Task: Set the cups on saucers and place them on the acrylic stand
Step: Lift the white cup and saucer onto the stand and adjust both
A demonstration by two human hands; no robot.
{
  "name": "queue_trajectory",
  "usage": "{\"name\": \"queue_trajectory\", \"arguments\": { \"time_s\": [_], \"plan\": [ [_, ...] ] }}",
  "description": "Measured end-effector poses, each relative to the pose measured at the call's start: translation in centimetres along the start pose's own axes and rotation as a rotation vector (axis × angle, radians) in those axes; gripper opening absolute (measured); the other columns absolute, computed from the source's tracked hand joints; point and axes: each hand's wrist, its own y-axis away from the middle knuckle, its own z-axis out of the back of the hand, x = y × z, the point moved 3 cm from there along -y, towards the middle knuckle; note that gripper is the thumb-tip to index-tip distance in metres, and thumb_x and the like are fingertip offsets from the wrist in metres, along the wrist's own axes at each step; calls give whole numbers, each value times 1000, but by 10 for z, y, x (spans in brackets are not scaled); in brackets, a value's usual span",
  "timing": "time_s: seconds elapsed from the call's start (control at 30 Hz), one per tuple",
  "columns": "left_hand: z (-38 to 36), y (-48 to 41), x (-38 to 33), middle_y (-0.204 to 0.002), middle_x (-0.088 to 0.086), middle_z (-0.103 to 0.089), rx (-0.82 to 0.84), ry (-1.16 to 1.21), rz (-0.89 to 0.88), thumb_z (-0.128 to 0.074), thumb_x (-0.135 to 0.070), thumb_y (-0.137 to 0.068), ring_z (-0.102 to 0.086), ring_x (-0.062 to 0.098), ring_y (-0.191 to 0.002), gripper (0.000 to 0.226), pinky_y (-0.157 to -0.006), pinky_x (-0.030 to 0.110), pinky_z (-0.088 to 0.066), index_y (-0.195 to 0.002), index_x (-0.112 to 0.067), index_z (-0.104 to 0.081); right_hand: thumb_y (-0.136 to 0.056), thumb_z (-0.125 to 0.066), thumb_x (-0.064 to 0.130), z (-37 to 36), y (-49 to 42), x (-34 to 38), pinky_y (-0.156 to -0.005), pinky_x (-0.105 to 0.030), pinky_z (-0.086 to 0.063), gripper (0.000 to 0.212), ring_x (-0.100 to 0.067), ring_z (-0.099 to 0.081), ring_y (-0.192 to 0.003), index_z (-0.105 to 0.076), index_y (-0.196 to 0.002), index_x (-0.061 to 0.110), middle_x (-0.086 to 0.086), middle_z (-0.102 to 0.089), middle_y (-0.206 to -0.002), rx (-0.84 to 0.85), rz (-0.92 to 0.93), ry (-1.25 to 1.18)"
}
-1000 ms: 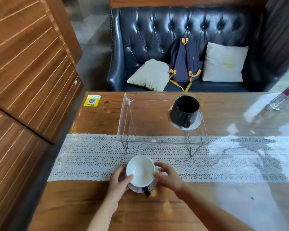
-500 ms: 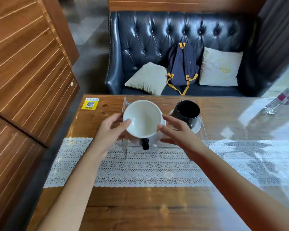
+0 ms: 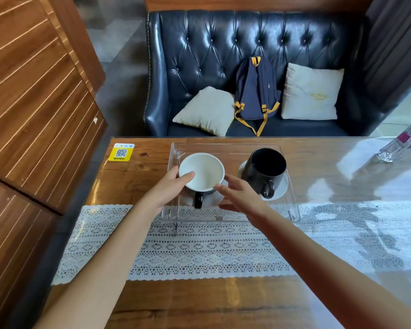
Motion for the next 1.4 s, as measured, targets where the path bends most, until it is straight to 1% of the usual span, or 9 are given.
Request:
{"name": "queue_trajectory", "arguments": {
  "time_s": [0.07, 0.23, 0.43, 0.67, 0.8, 0.9, 1.03, 1.2, 1.4],
  "plan": [
    [-3, 1, 2, -126, -9, -46, 4, 13, -6, -47, -50, -87, -43, 11, -115, 55, -96, 34, -35, -135, -27, -37, -91, -57, 27, -2, 0, -2, -86, -36, -57, 53, -20, -62, -99, -39, -141, 24, -2, -60, -108, 28, -11, 14],
    [-10, 6, 10, -128, -12, -33, 6, 63, -1, -40, -51, -90, -28, 5, -114, 62, -92, 31, -25, -143, -26, -19, -92, -56, 24, -4, 6, 5, -57, -13, -51, 63, -21, -63, -100, -26, -147, 29, 9, -60, -104, 105, 38, 190],
    [-9, 8, 10, -128, -9, -39, -40, 66, -13, -45, -37, -92, -34, 7, -114, 51, -92, 32, -29, -139, -25, -29, -92, -55, 22, -3, 8, 9, -65, -23, -50, 66, -17, -58, -101, -23, -149, 27, -5, -52, -133, 116, 30, 237],
    [-13, 18, 12, -123, -7, -46, -91, 131, 8, -51, -39, -88, -41, 11, -109, 49, -87, 35, -31, -132, -24, -37, -92, -55, 21, -1, 4, 8, -61, -14, -45, 65, -26, -61, -104, -24, -148, 23, -15, -59, -125, 131, 58, 288],
    [-24, 31, 21, -140, -7, -40, -128, 194, -27, -50, -43, -89, -39, 11, -124, 59, -96, 36, -32, -140, -22, -30, -92, -55, 17, -3, 10, 5, -56, -2, -42, 61, -1, -59, -83, -25, -146, 23, 8, -60, -108, 162, 103, 281],
    [-27, 50, 32, -130, -18, -42, -292, 270, -176, -49, -30, -91, -39, -2, -118, 56, -94, 19, -32, -142, -22, -28, -91, -57, 22, 4, 22, 2, -74, -7, -43, 62, -12, -55, -103, -26, -145, 19, -1, -54, -125, 99, 173, 438],
    [0, 54, 45, -132, -4, -50, -534, 114, -322, -47, -14, -92, -49, 4, -116, 41, -87, 11, -37, -131, -24, -44, -92, -52, 35, 4, 39, -16, -111, -35, -33, 62, -20, -34, -137, -29, -145, 12, -5, -35, -152, 56, 268, 710],
    [8, 12, 56, -150, 6, -33, -316, -146, -64, -51, -31, -91, -33, 25, -135, 59, -108, 49, -31, -142, -17, -26, -90, -50, 45, -17, 44, -23, -108, -43, -36, 57, -25, -36, -134, -37, -139, 18, -7, -33, -148, 106, 345, 835],
    [0, -14, 58, -125, 11, -55, -305, -109, -64, -51, -23, -90, -50, 27, -116, 31, -86, 36, -38, -118, -9, -47, -92, -39, 53, -23, 30, -26, -120, -44, -16, 74, -24, -5, -149, -14, -149, 13, -10, -3, -162, 145, 297, 1011]
  ]
}}
